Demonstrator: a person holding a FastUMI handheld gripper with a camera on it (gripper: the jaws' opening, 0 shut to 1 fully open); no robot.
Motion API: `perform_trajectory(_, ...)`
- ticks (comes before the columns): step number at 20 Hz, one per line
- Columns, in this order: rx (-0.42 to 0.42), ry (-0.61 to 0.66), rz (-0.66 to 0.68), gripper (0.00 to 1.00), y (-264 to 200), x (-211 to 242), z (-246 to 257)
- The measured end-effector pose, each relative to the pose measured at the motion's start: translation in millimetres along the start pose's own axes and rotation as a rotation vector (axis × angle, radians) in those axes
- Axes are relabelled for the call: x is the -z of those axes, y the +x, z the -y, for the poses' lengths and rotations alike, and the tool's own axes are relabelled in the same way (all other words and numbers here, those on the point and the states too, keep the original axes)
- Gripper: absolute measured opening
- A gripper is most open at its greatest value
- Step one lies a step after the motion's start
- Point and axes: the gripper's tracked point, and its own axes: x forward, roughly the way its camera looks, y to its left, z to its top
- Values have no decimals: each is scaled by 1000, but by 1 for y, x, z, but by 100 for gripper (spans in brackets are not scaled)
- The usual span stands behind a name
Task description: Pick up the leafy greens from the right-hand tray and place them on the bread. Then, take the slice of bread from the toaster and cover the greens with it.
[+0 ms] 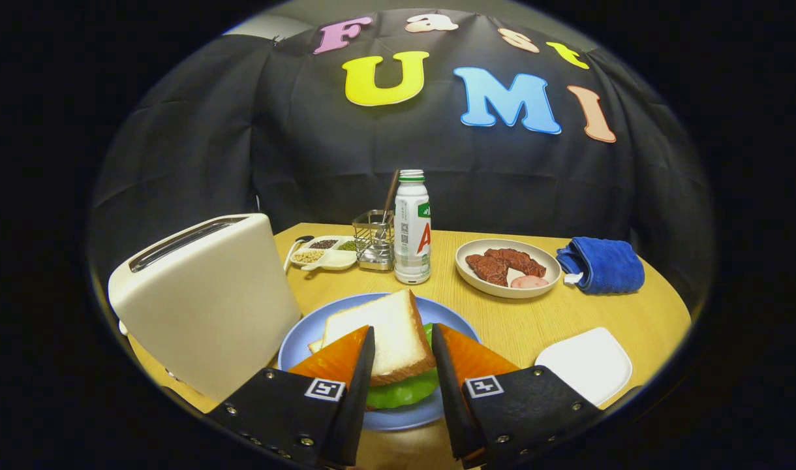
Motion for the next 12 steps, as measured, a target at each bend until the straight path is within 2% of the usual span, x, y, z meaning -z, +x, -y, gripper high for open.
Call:
perform_trajectory(6,-1,3,69,54,-15,-18,14)
perform_trajectory(12,62,26,215,53,-49,-54,51)
